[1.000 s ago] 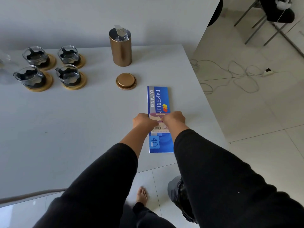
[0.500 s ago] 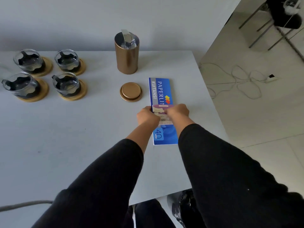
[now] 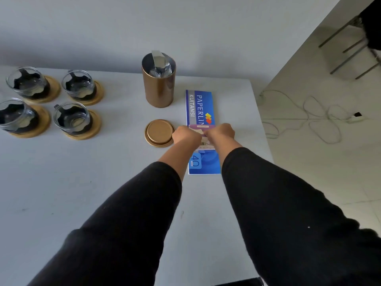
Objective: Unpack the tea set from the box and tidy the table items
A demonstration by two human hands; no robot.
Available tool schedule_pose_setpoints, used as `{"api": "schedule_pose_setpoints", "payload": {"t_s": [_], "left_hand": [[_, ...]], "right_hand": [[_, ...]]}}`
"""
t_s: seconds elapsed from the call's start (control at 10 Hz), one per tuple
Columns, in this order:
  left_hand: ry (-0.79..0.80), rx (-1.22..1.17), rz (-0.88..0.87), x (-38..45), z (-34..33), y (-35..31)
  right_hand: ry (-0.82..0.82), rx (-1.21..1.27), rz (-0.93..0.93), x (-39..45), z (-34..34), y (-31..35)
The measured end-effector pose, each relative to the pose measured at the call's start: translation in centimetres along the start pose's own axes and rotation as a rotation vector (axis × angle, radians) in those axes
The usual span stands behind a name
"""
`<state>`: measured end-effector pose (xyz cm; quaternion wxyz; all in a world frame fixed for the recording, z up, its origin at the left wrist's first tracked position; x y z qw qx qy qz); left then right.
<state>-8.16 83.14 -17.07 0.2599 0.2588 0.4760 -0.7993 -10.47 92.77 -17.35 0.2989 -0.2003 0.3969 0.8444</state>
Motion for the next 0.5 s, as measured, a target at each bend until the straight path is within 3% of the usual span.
{"api": "schedule_pose_setpoints", "payload": {"t_s": [0.5], "left_hand": [[-0.004,-0.021,-0.005,-1.2,0.6,-0.1]], "right_hand": [[0.008,-0.084,0.033,0.2,-0.2,0.6]]}}
Point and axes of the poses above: each hand's wrist, its own x-axis towards the middle knuckle, its own z-axis out of the back of the hand, y = z × x, the point moved 1 cm from there along x, towards the middle knuckle, and after that the axes turned 5 degrees about y, right-handed, at the moved point
